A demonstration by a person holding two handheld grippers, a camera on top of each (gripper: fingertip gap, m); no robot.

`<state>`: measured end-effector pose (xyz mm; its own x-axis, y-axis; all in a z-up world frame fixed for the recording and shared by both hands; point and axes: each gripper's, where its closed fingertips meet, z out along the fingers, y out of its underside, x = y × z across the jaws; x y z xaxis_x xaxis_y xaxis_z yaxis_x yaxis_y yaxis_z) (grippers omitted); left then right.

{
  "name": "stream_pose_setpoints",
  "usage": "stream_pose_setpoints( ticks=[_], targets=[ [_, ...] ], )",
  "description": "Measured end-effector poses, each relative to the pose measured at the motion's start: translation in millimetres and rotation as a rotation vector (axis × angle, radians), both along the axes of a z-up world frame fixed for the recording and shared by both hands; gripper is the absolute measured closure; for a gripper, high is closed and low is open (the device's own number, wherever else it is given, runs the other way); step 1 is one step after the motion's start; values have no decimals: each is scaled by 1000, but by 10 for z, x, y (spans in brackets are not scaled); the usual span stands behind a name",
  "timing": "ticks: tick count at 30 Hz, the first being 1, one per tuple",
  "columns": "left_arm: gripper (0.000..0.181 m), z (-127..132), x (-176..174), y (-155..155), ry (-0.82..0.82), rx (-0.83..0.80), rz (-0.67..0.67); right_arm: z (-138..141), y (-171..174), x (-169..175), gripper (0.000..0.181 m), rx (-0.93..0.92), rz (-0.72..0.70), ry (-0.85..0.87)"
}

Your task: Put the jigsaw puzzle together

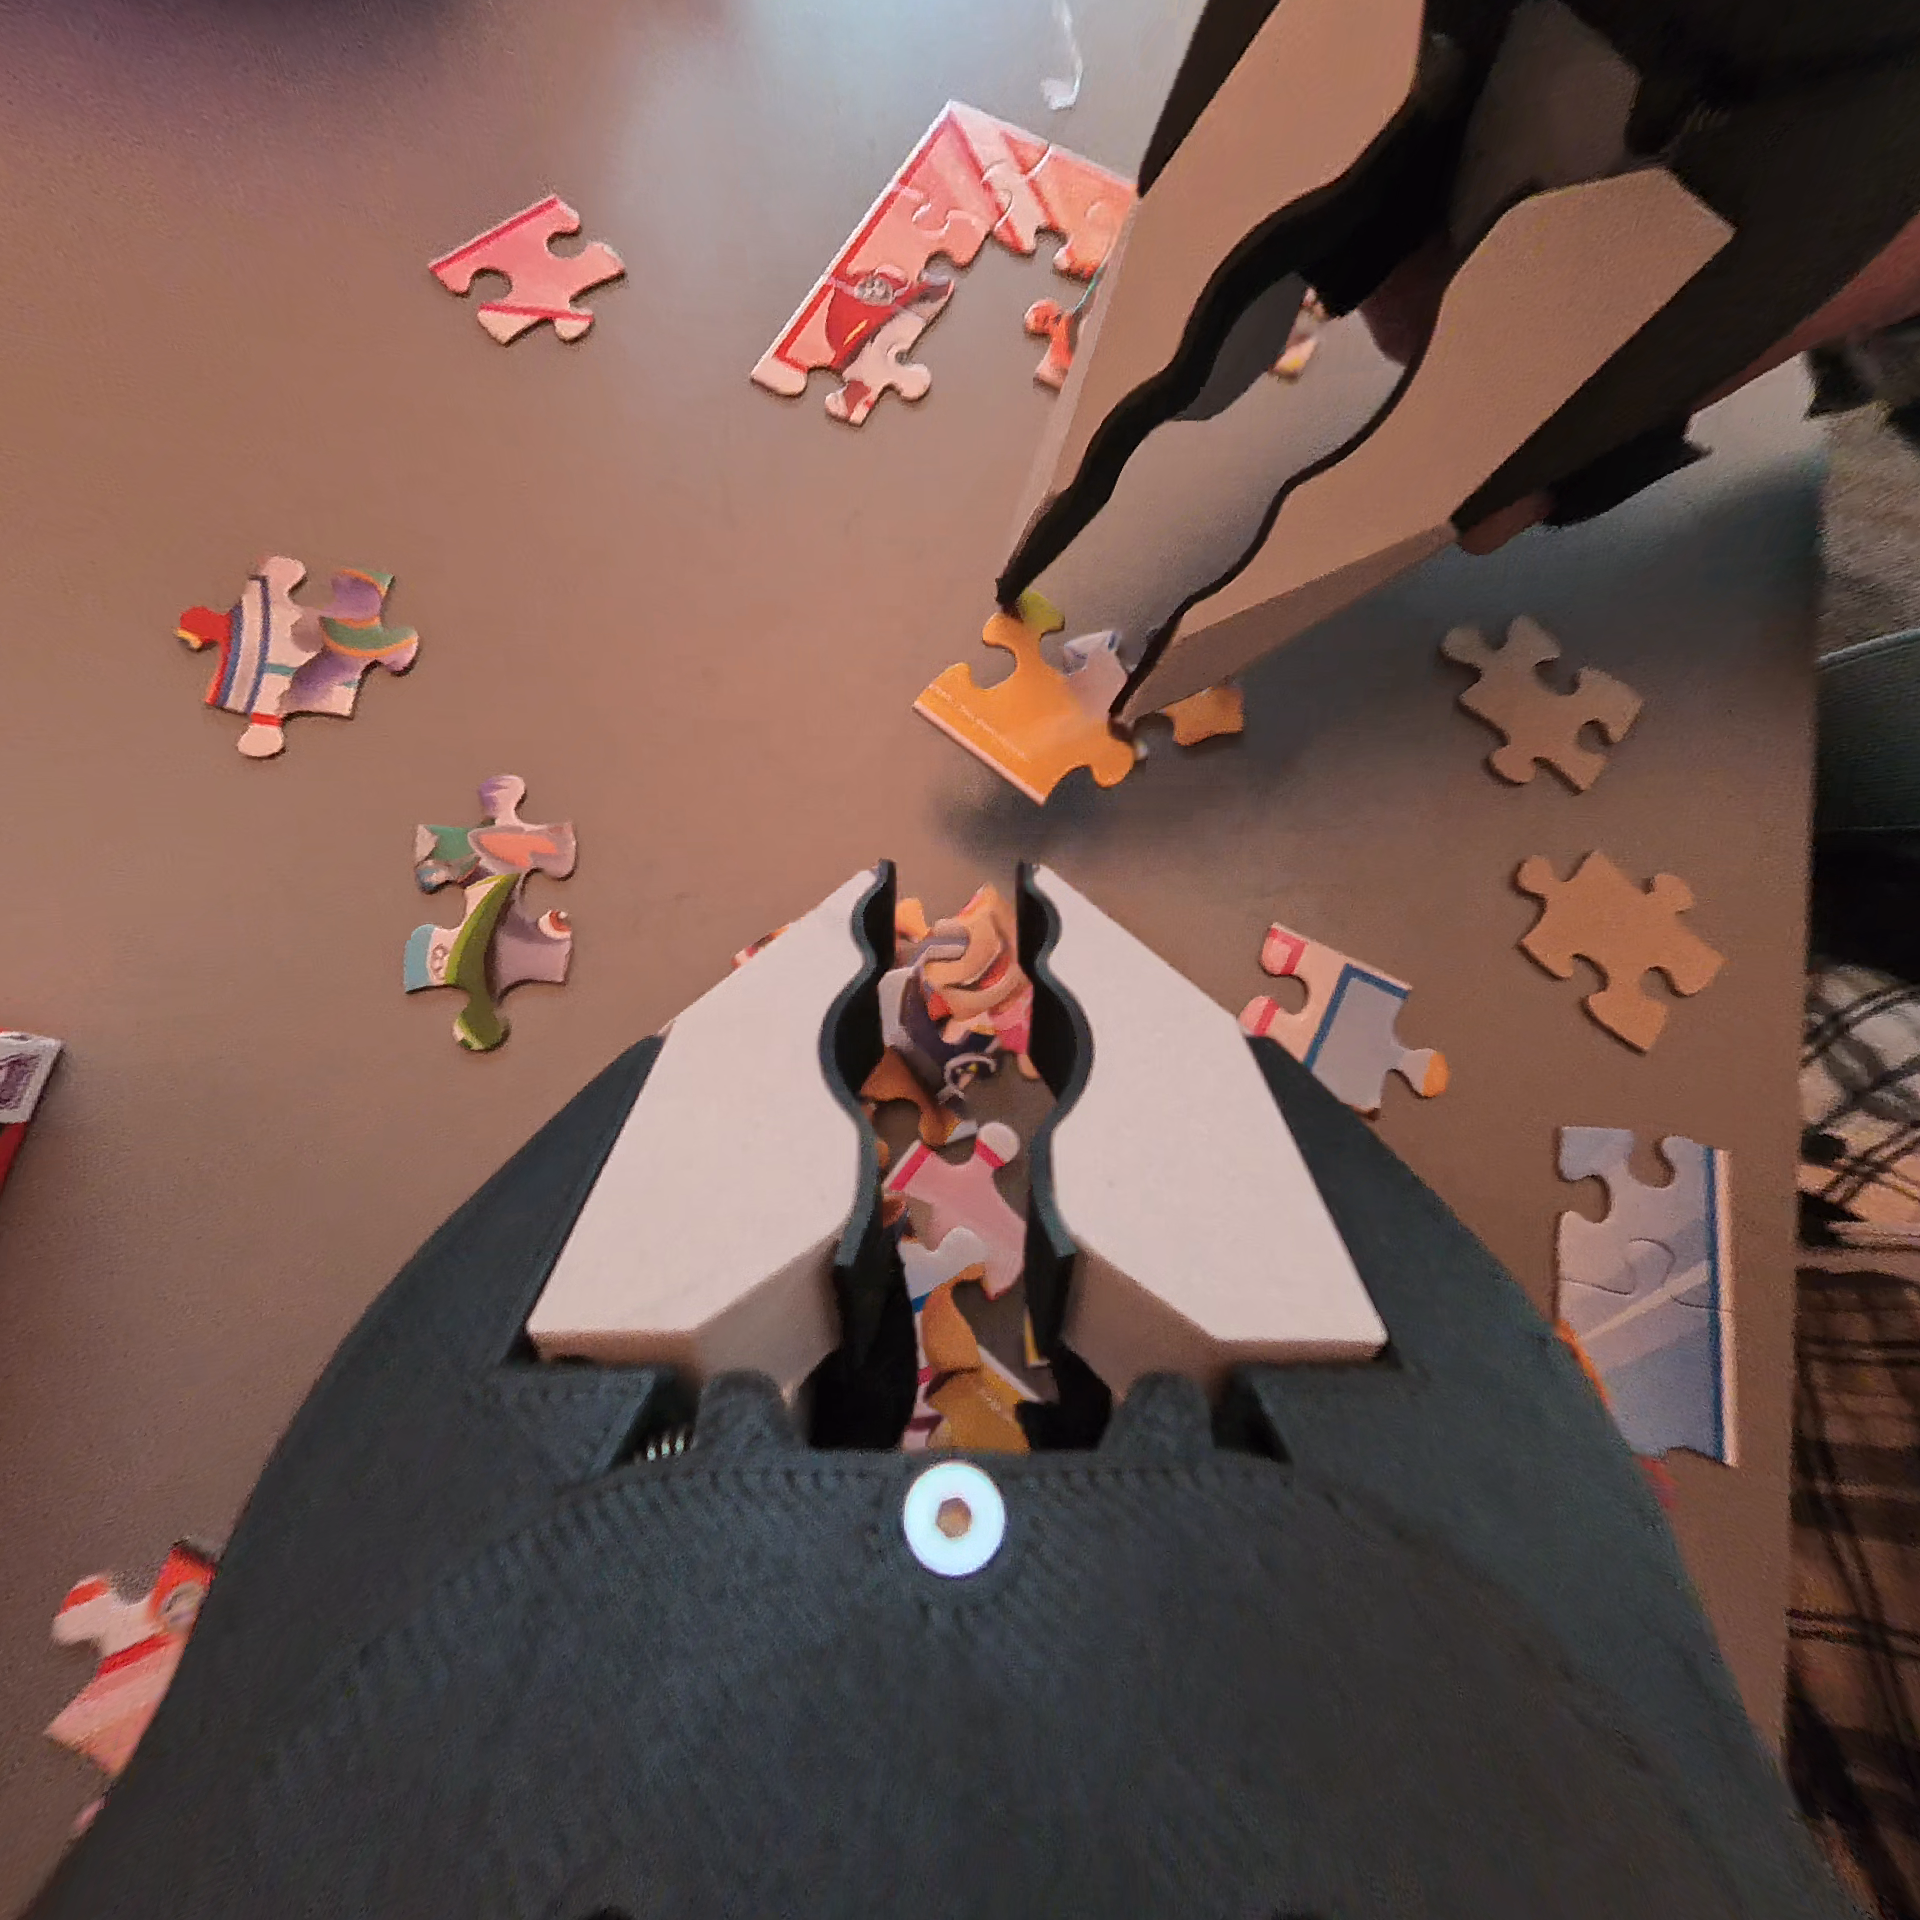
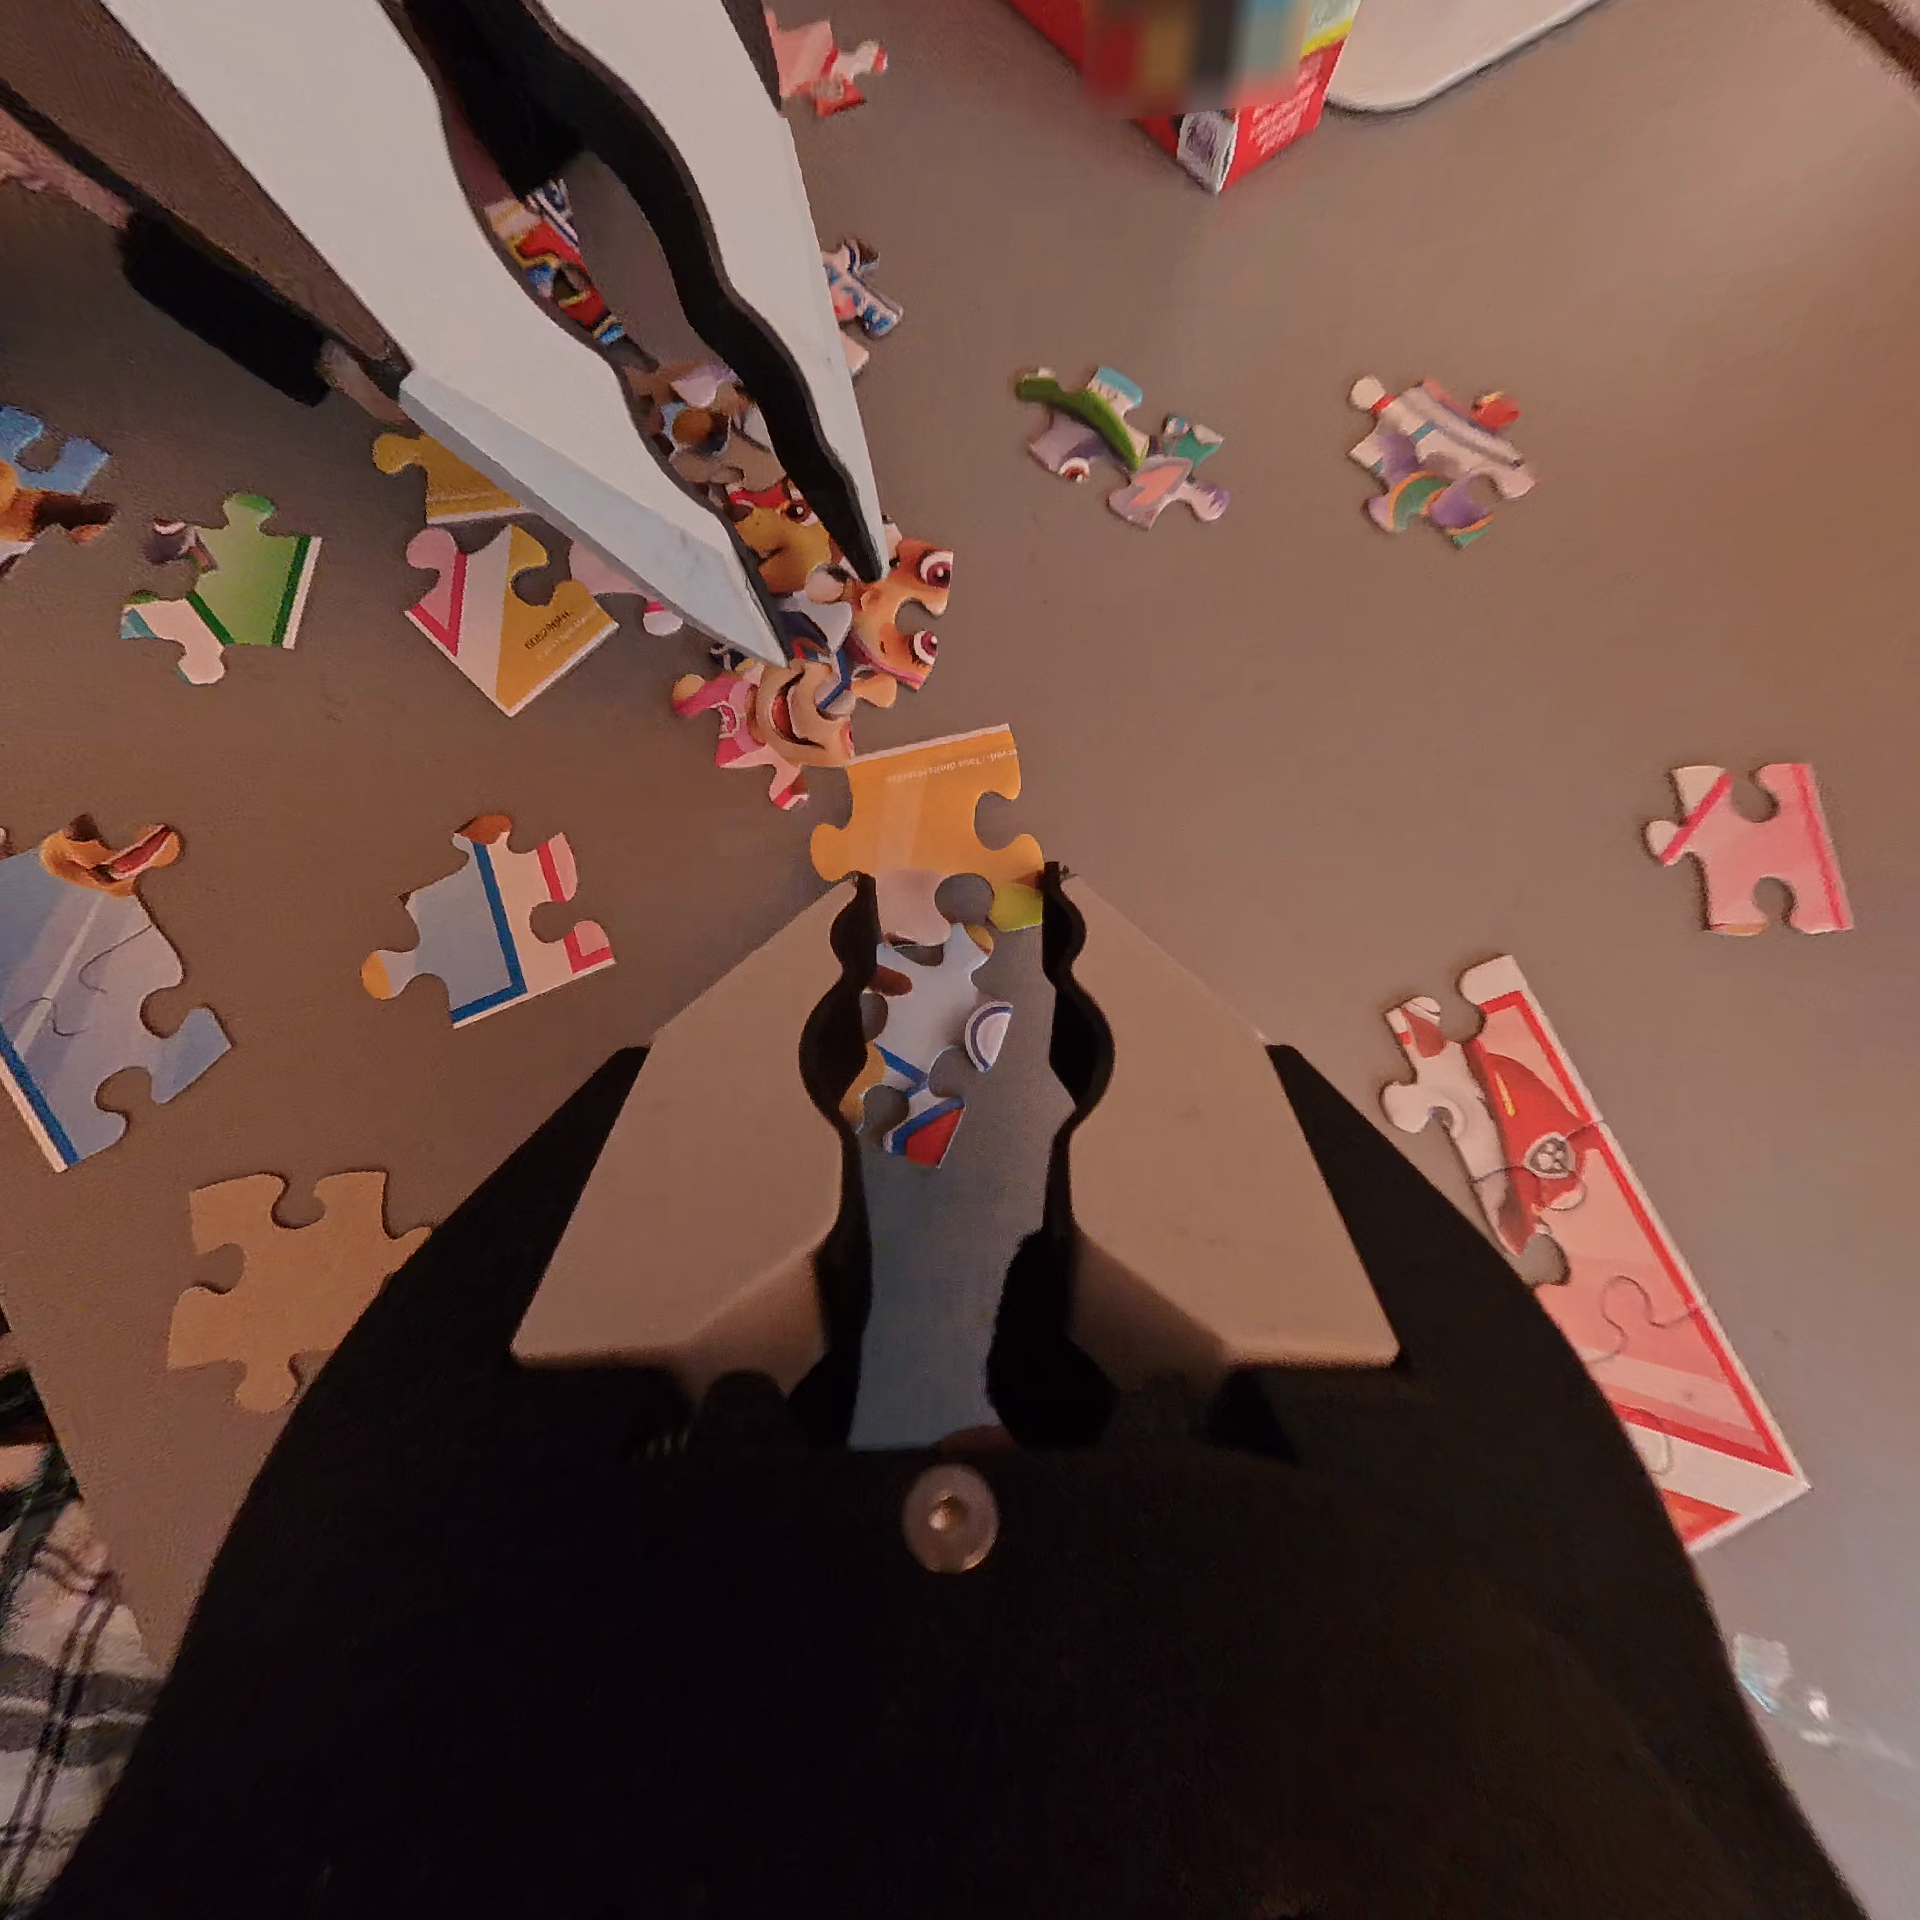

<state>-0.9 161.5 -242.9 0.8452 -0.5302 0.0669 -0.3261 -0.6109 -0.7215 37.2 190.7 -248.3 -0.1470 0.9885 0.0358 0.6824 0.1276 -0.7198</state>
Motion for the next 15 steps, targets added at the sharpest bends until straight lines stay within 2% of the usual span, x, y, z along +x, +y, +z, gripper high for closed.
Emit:
stream_pose_setpoints(
  ticks=[5, 7, 8, 10, 12, 15],
  targets=[
    [153, 285, 255, -16, -330, 19, -47, 250, -90, 30, 151, 100, 17, 118],
    [159, 410, 363, -50, -478, 11, -83, 339, -141, 49, 152, 144, 31, 155],
    [160, 392, 371, -51, -485, 0, -82, 403, -182, 54, 181, 160, 48, 188],
    [161, 403, 420, -68, -528, -15, -99, 484, -212, 61, 181, 189, 53, 218],
    [172, 471, 462, -88, -590, -15, -123, 411, -191, 80, 180, 213, 50, 169],
    [173, 428, 304, -38, -516, 9, -60, 310, -129, 134, 178, 207, 32, 122]
  ],
)
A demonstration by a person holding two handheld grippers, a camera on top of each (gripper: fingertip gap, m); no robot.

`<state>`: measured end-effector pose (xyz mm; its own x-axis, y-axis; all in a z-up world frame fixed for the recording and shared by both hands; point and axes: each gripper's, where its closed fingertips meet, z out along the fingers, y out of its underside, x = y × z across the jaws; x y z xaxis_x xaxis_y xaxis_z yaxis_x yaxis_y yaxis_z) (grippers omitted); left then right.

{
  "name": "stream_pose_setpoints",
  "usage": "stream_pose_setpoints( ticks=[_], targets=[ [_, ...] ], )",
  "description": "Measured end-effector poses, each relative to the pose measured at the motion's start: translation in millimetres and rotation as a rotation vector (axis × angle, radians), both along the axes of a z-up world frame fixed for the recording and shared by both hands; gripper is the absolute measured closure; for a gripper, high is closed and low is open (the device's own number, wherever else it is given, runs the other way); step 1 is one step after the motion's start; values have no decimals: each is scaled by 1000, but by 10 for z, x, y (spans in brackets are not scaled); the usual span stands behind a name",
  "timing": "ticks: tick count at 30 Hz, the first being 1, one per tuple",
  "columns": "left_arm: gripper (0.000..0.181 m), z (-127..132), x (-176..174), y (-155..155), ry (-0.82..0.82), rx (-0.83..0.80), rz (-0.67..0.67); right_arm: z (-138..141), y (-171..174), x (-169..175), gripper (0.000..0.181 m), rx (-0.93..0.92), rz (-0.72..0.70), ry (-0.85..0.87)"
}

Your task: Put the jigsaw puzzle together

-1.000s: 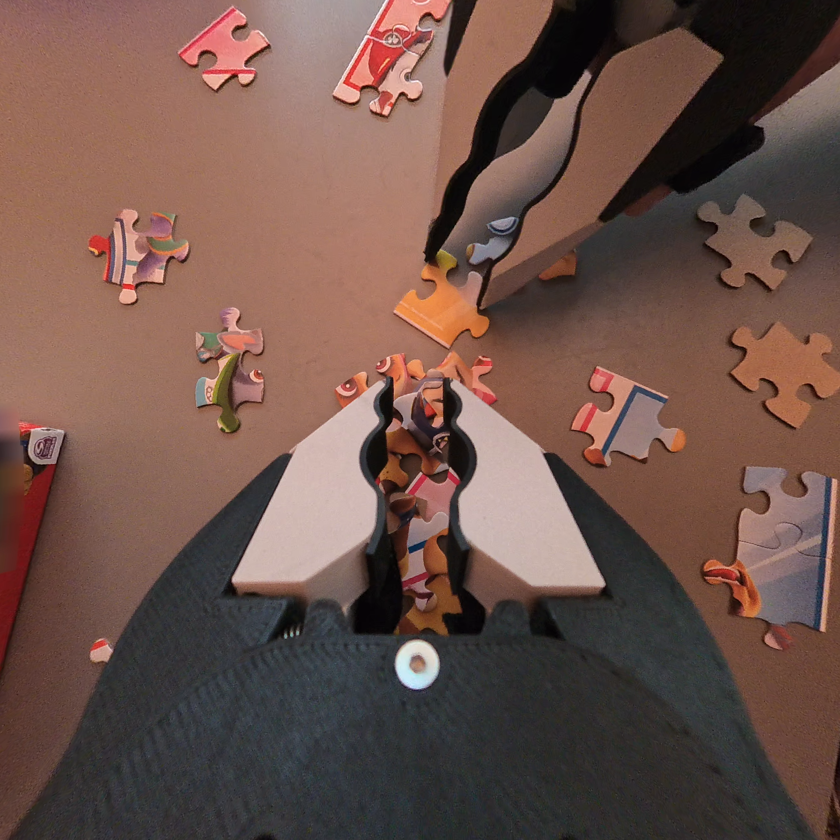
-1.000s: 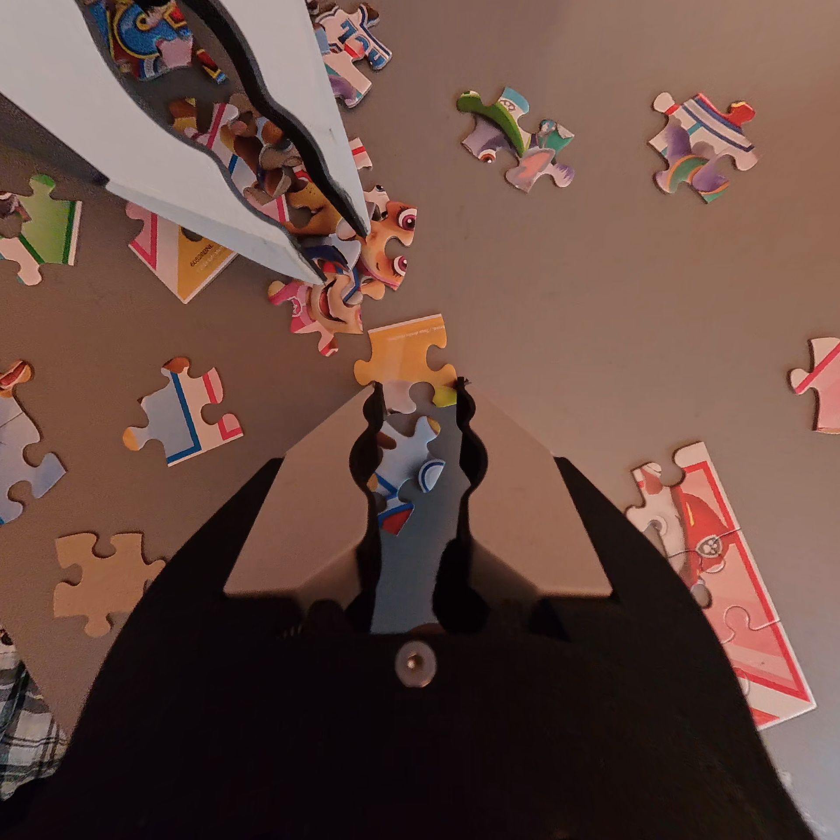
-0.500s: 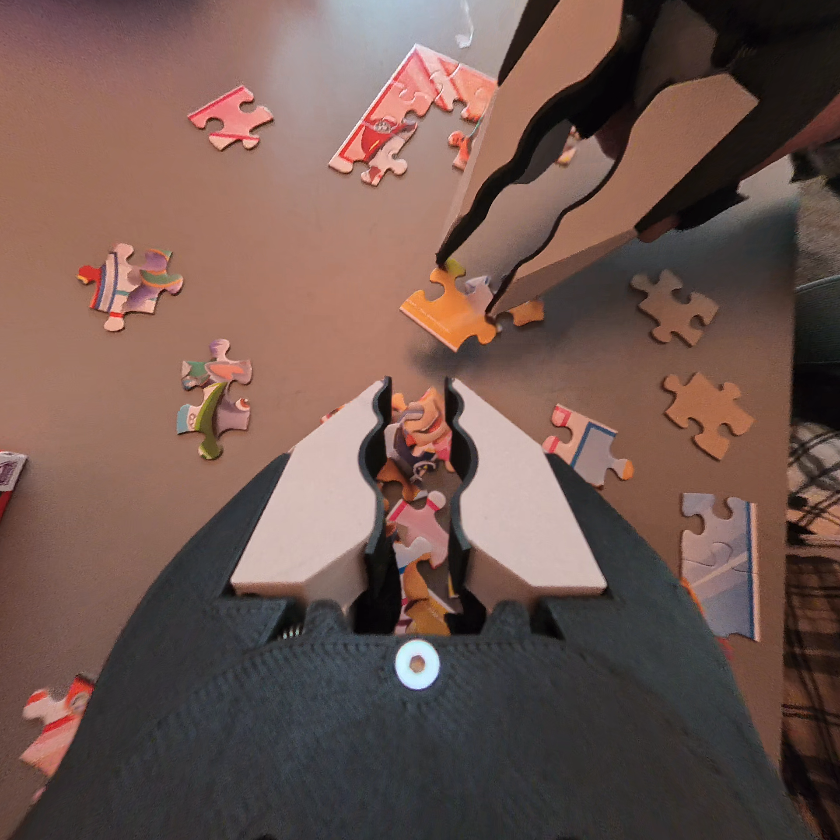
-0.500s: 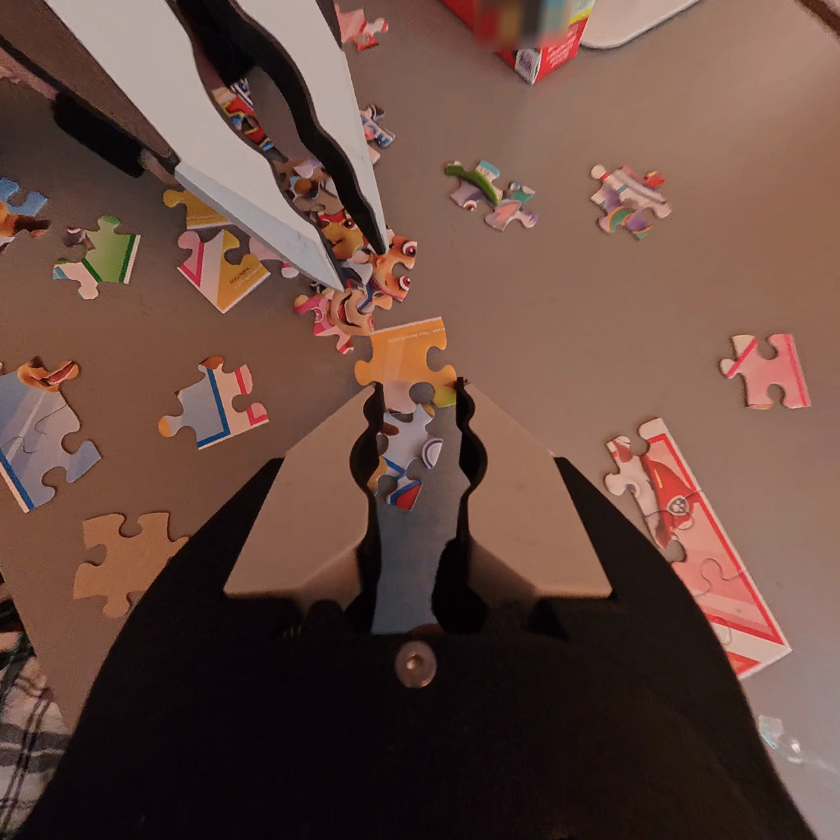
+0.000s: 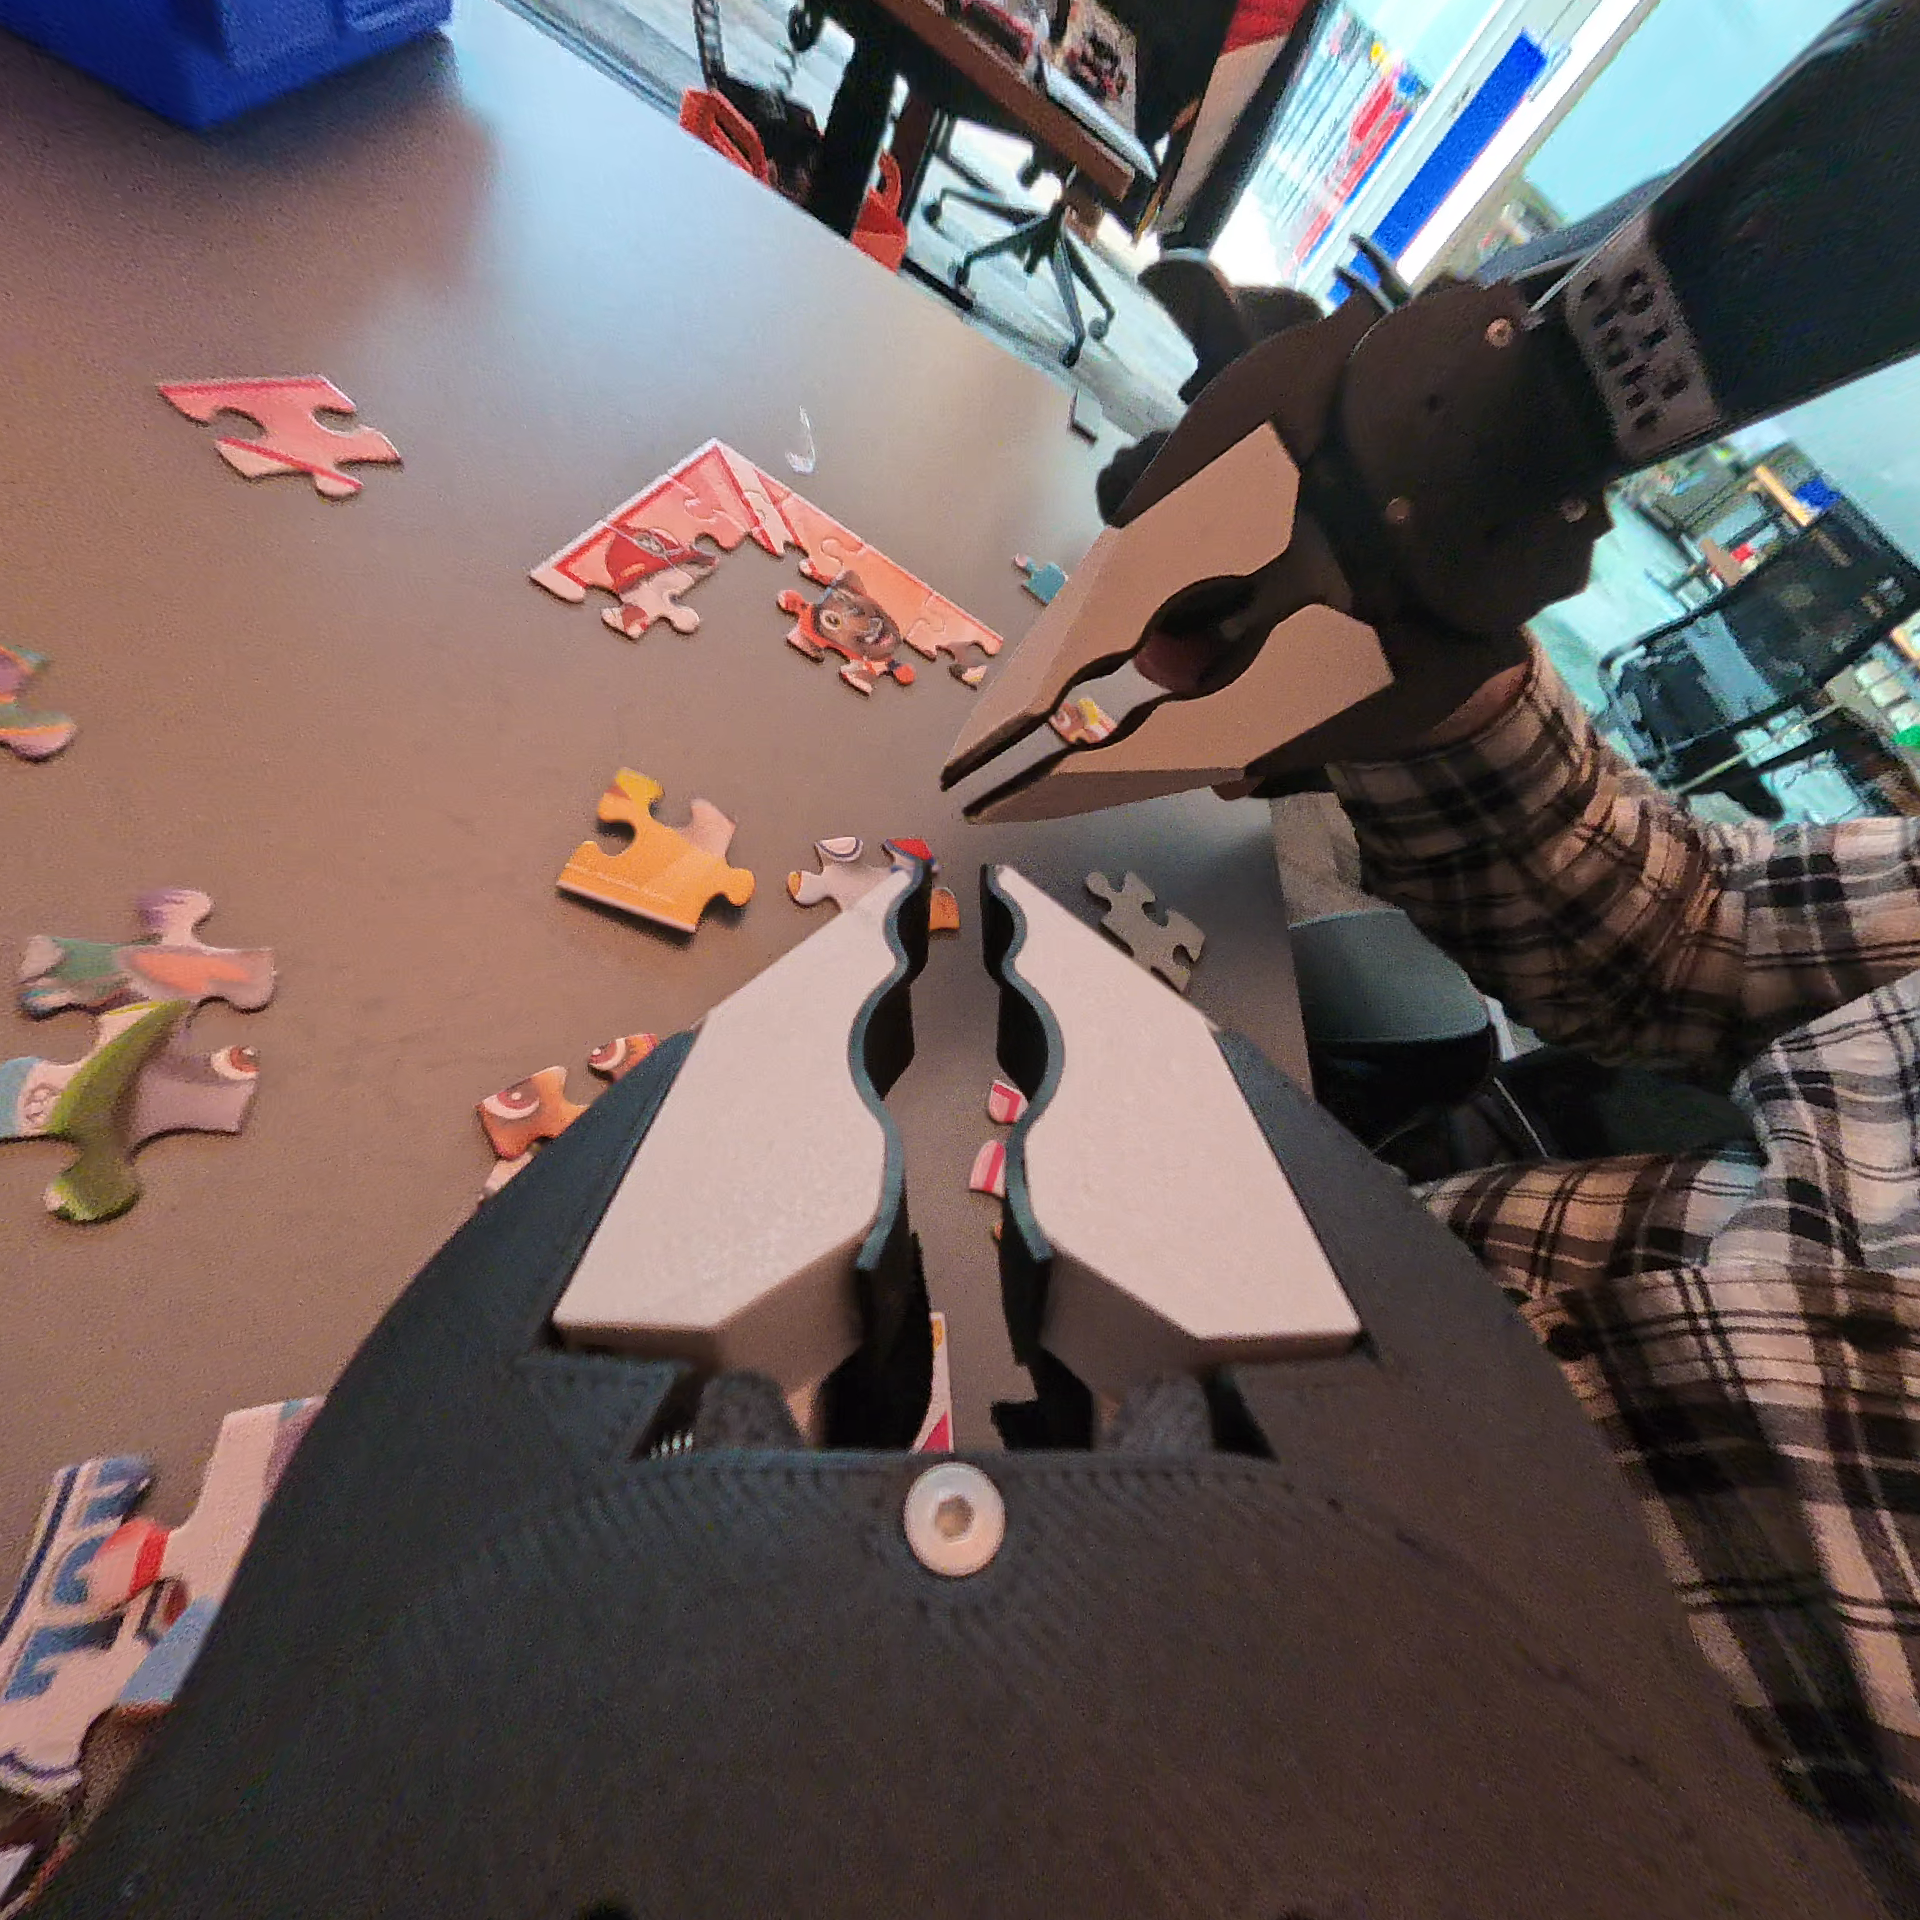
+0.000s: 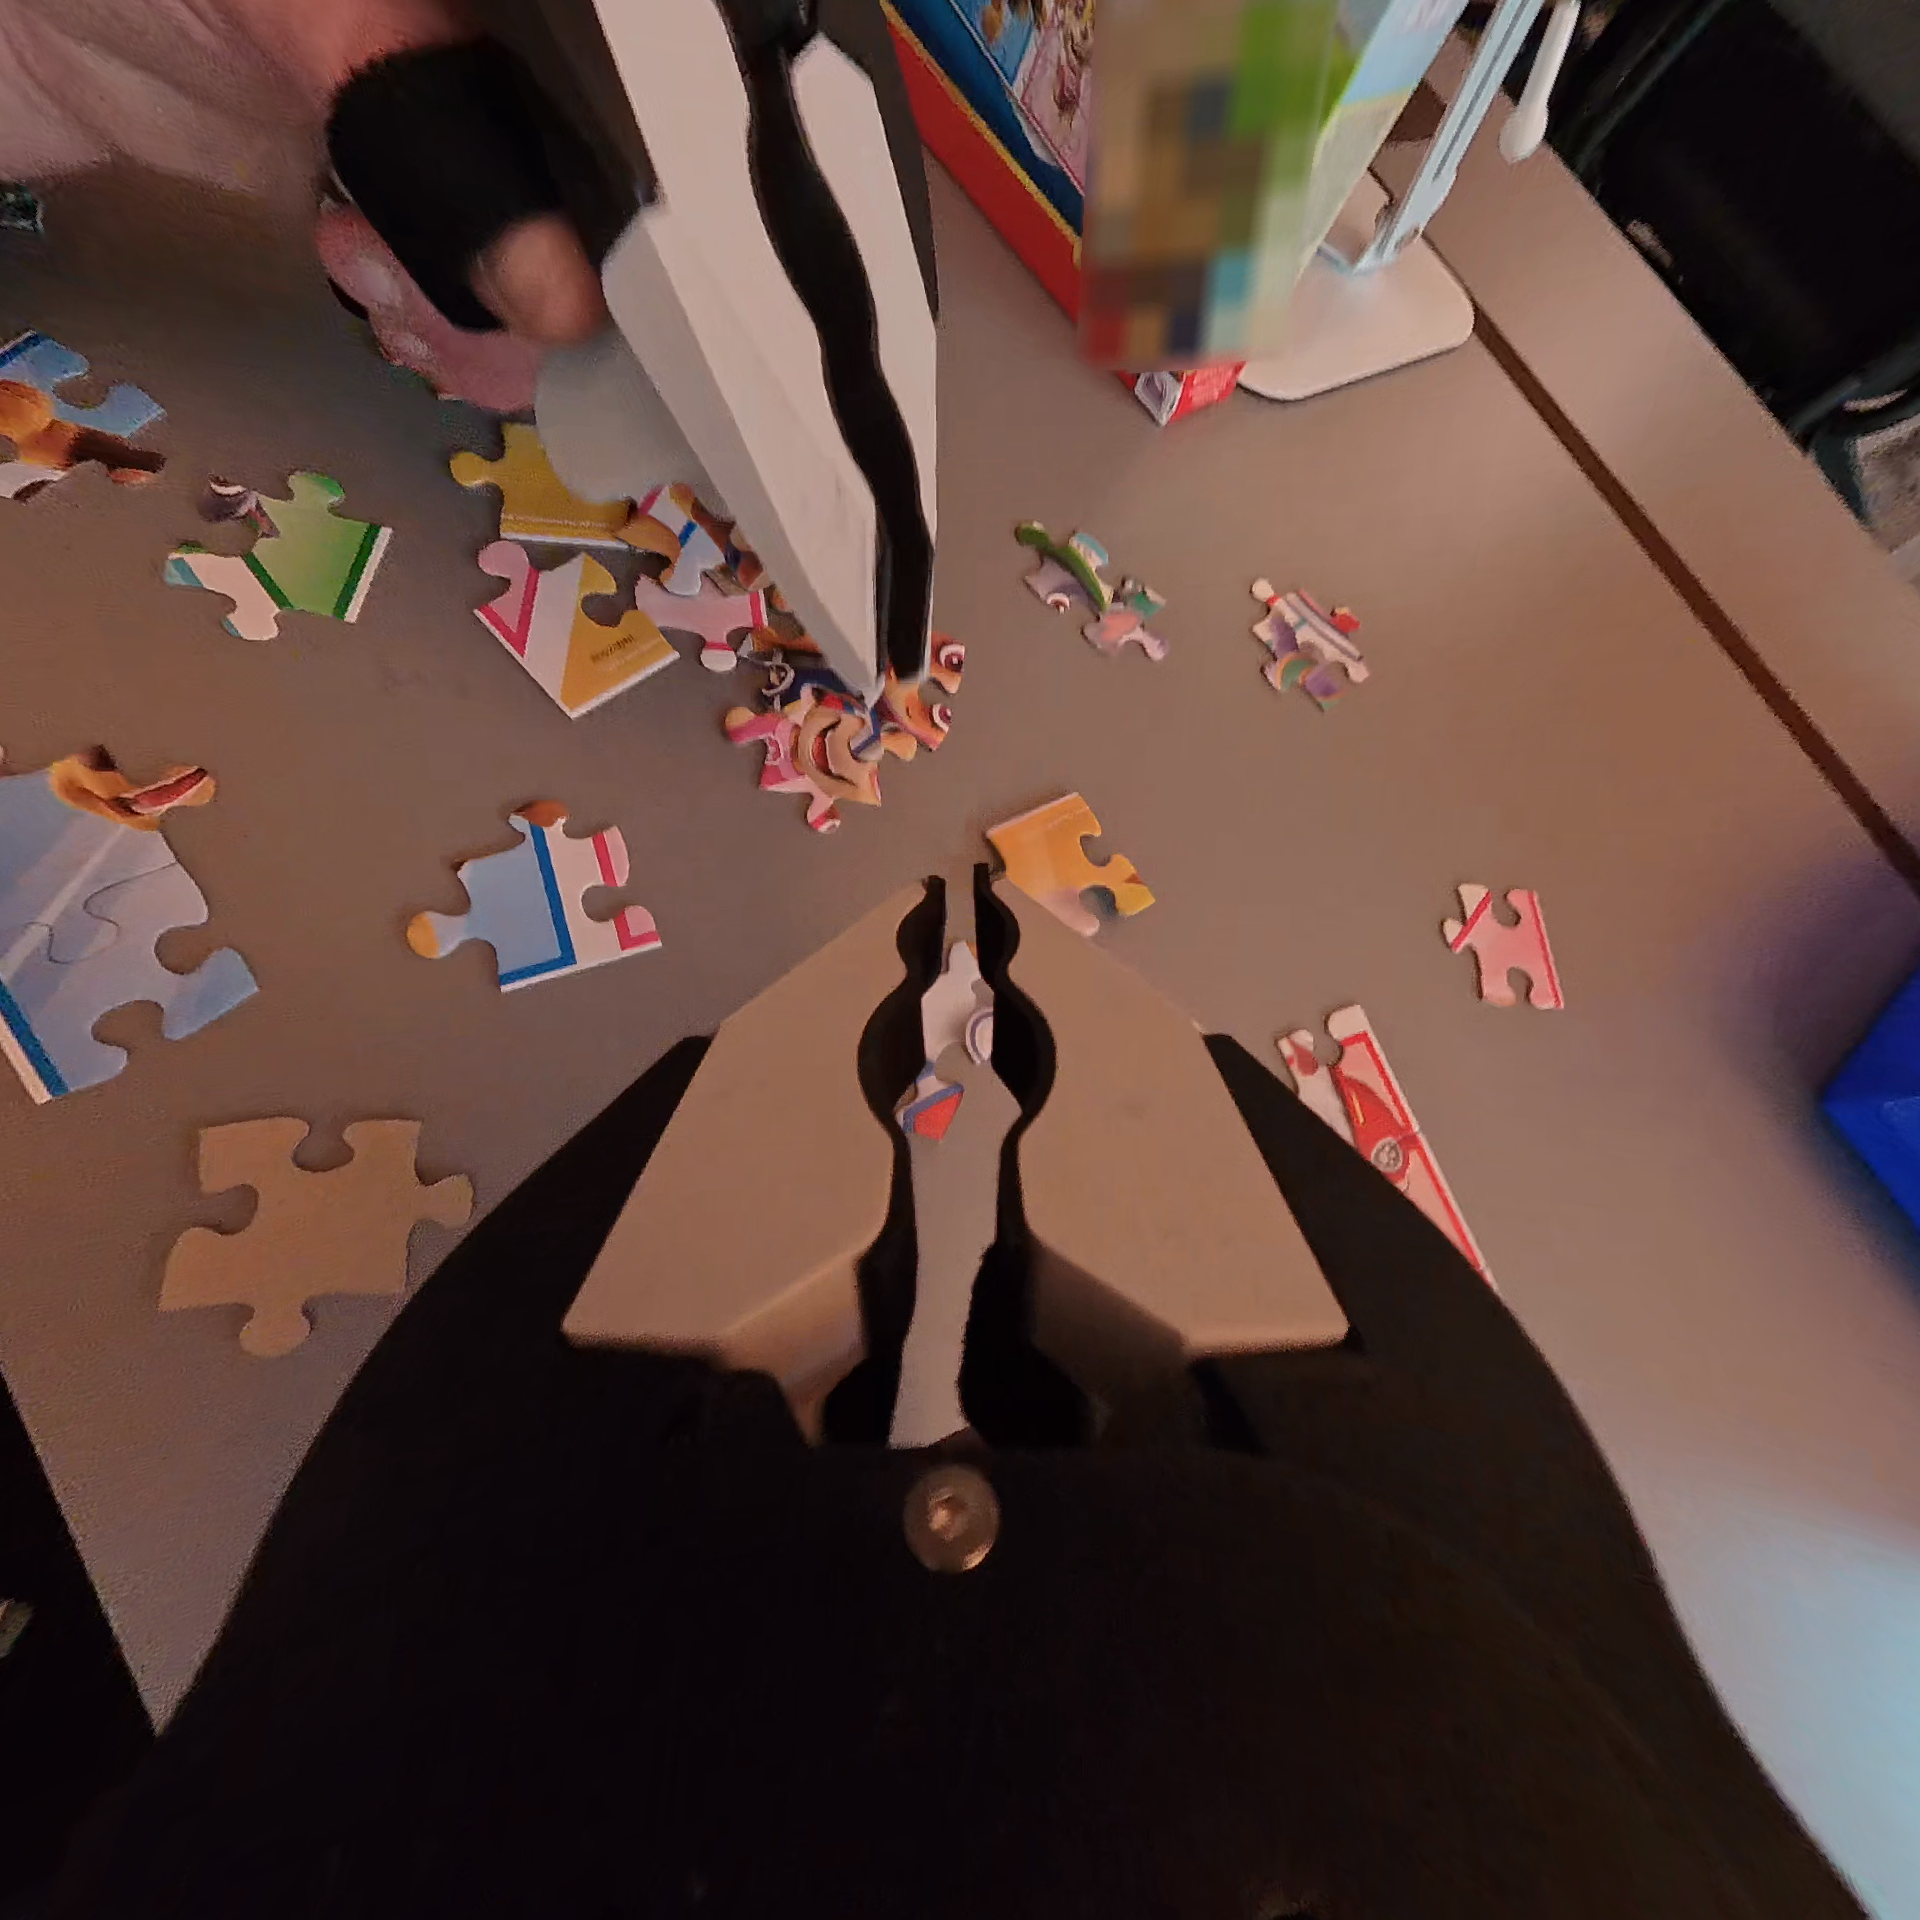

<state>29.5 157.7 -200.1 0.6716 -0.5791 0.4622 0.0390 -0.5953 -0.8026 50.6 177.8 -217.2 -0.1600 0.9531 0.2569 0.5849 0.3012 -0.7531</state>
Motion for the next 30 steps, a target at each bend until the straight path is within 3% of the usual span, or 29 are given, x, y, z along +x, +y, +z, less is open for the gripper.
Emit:
stream_pose_setpoints(
  ticks=[3, 6, 12, 15, 19, 24, 30],
  targets=[
    [172, 72, -229, 25, 55, 34, 85, 21, 47, 55, 170, -53, -19, -2],
    [169, 36, -527, -28, 230, 26, 161, -5, -16, 13, 154, -70, 8, -36],
    [164, -191, -792, -558, 574, -141, 148, -142, -670, -307, 148, -126, 211, -127],
    [162, -329, -886, -811, 615, -216, 146, -285, -954, -460, 146, -149, 297, -192],
    [159, -523, -1012, -1046, 627, -294, 154, -503, -1084, -628, 141, -176, 336, -270],
    [157, -753, -977, -1116, 612, -336, 108, -560, -1070, -749, 141, -161, 334, -297],
    [165, -749, -813, -1065, 585, -277, 60, -575, -1046, -643, 147, -169, 359, -323]
  ],
)
